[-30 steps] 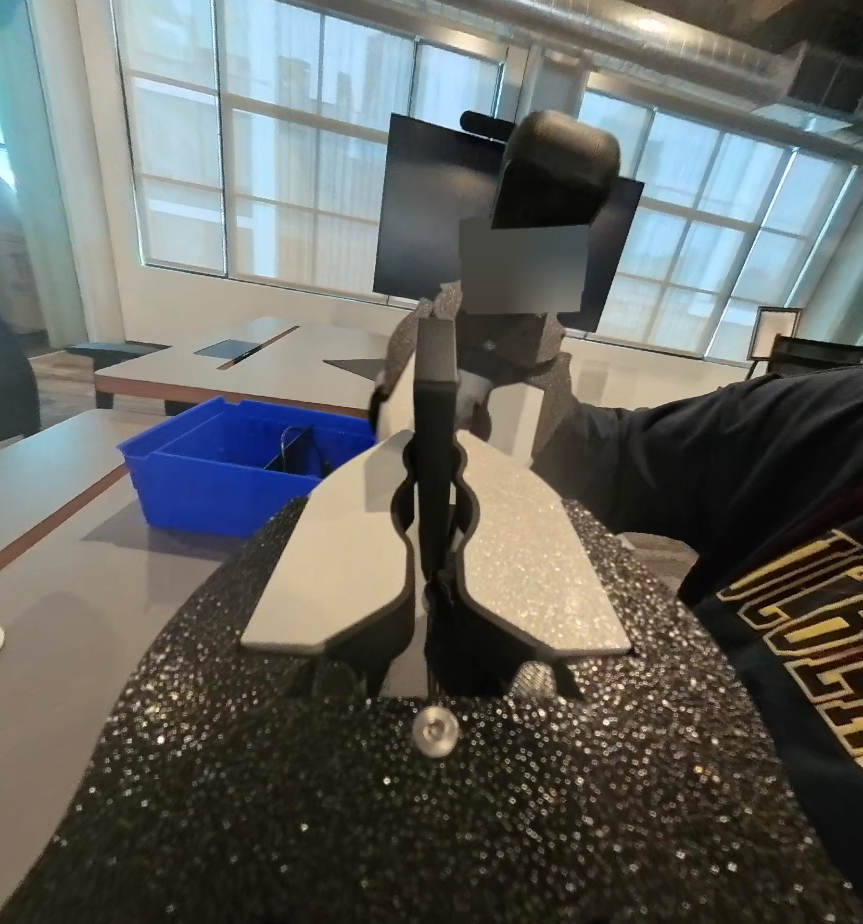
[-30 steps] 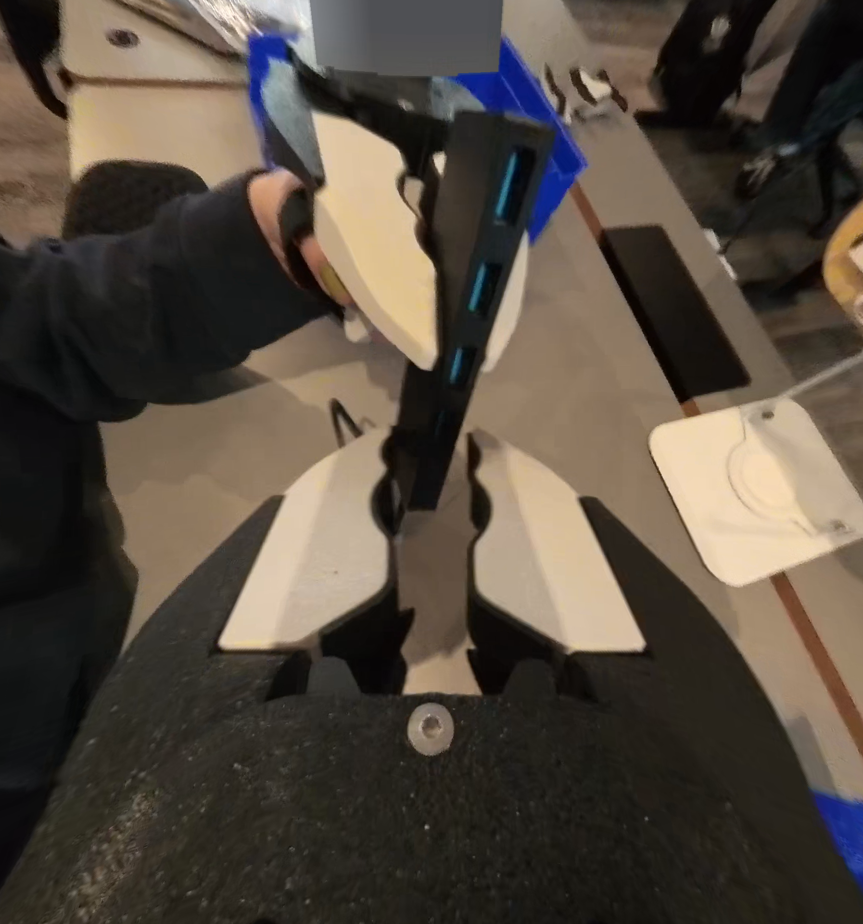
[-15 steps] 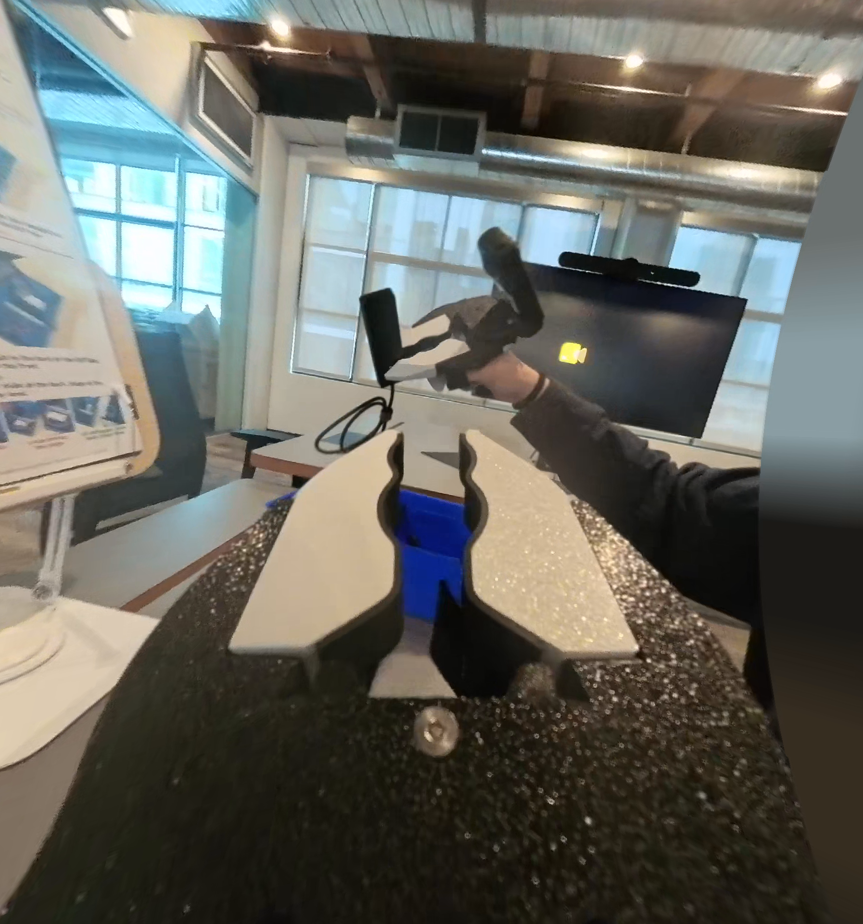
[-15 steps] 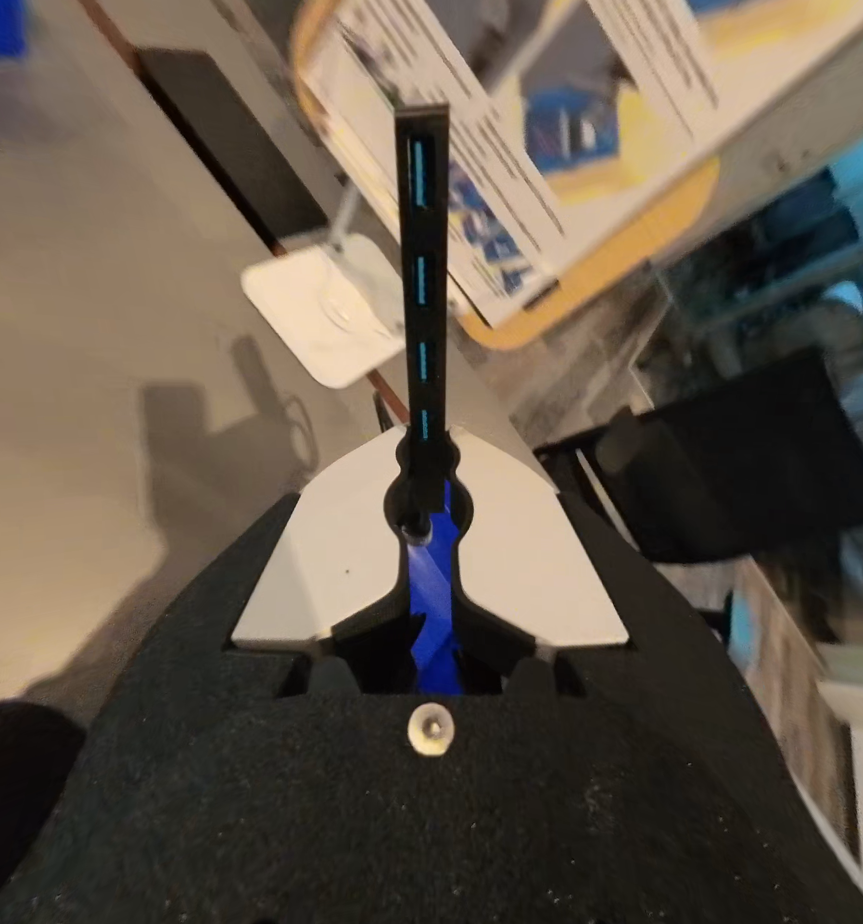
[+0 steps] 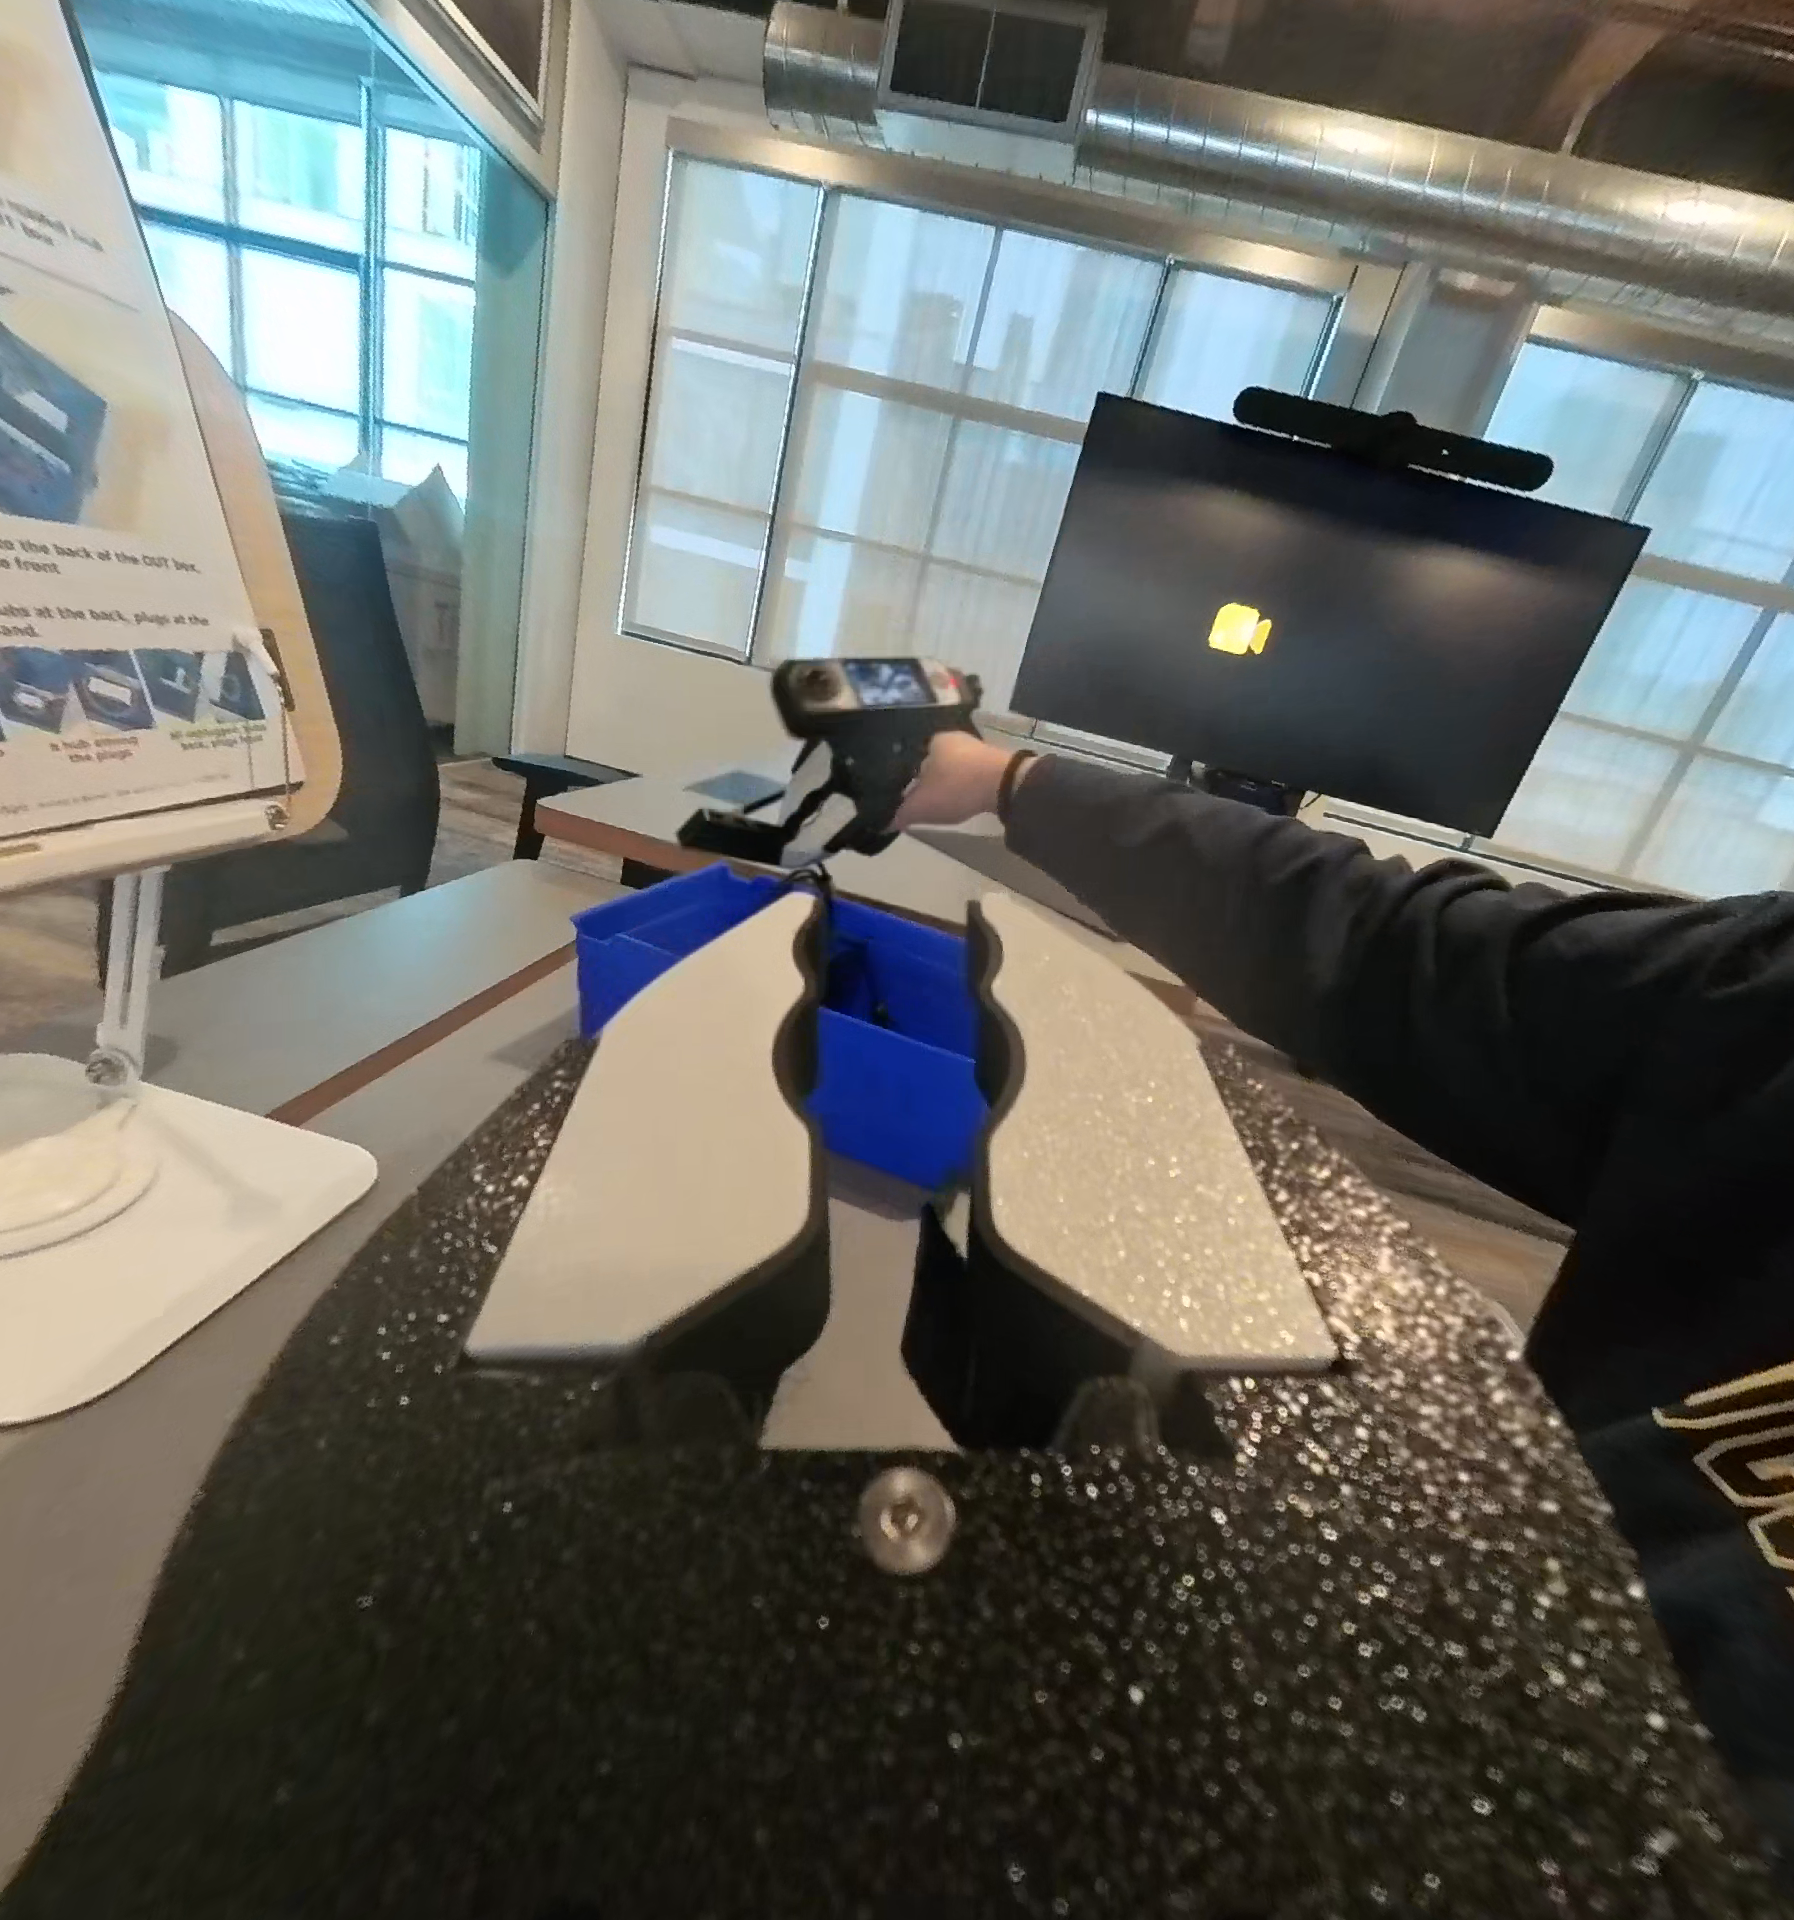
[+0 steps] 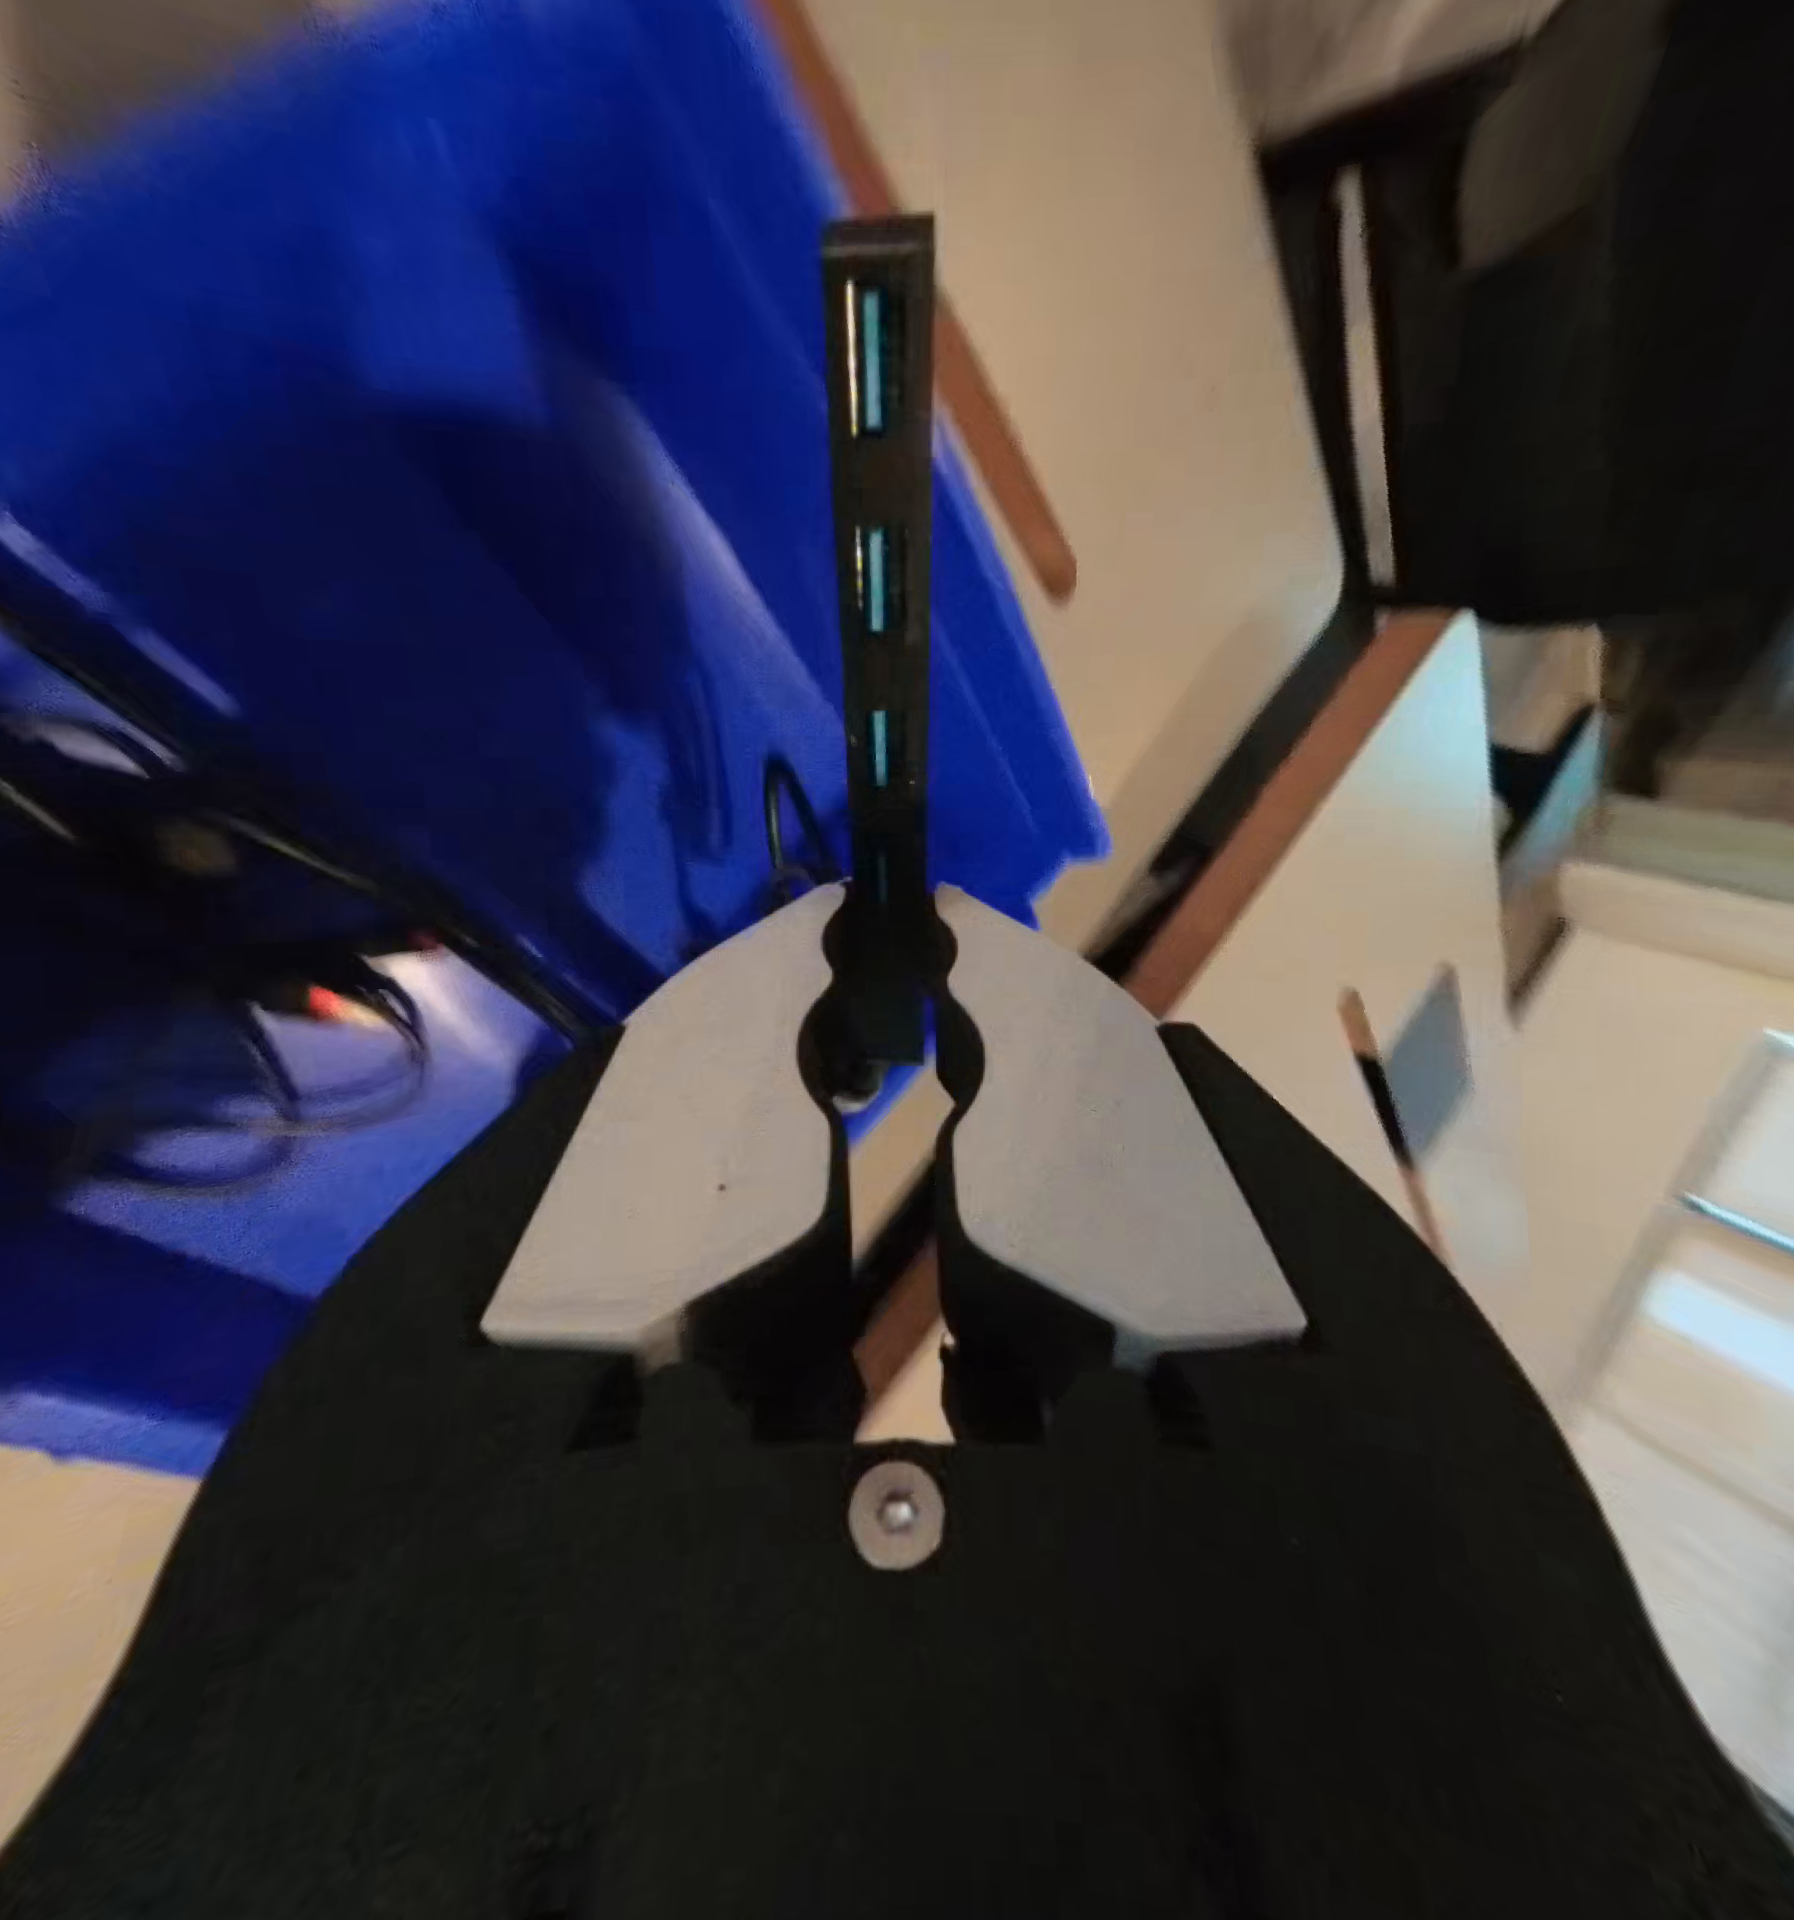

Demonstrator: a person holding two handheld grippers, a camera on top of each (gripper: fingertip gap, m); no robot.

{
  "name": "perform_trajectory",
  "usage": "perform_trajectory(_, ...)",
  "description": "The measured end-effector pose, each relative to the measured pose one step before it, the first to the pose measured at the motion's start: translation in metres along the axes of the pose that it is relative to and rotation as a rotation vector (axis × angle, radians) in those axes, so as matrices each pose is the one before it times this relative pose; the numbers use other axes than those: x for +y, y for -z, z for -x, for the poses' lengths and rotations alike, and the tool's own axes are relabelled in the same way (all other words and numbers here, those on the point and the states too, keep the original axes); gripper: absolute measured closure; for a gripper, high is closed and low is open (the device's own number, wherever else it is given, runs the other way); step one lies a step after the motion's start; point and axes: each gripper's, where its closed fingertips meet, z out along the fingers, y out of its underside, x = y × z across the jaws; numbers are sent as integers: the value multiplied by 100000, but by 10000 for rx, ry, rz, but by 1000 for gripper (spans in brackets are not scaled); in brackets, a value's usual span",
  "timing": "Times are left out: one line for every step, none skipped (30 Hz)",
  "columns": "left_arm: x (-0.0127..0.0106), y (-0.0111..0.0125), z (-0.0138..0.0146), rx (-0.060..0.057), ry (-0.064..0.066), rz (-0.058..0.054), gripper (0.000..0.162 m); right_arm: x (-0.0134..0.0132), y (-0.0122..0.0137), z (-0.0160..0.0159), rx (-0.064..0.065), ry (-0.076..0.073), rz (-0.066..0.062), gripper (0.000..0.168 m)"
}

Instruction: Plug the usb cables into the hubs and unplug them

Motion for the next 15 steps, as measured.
perform_trajectory(311,-205,31,20,36,136,137,937,-696,-36,227,545,947,157)
perform_trajectory(296,-220,0,18,21,141,137,640,-585,-86,283,598,814,157)
perform_trajectory(271,-215,28,12,16,138,137,280,-464,-28,226,539,620,157)
perform_trajectory(282,-256,73,-5,9,132,137,-77,-308,14,161,396,404,157)
perform_trajectory(228,-226,115,-18,1,126,137,-400,-136,98,50,303,195,157)
perform_trajectory(160,-140,63,-20,-17,109,137,-561,-54,282,-93,245,66,157)
perform_trajectory(110,-80,64,-13,-26,82,137,-649,3,434,-177,244,-21,157)
perform_trajectory(98,-53,11,-13,-24,68,137,-586,4,367,-123,221,-24,157)
perform_trajectory(22,-70,67,-12,-19,45,137,-466,9,343,-117,171,8,157)
perform_trajectory(32,-54,39,-10,-15,20,137,-419,-4,290,-122,71,-3,156)
perform_trajectory(-4,-69,-15,-6,-10,8,137,-296,-7,208,-116,-57,8,155)
perform_trajectory(-21,-5,43,-7,7,-9,137,-162,-27,162,-156,-119,26,148)
perform_trajectory(-14,11,34,-4,5,-18,137,-11,-31,125,-166,-180,72,142)
perform_trajectory(-15,44,27,-7,0,-11,137,162,-18,137,-195,-213,133,138)
perform_trajectory(-15,53,10,-19,1,-8,137,374,8,-133,-12,-234,228,133)
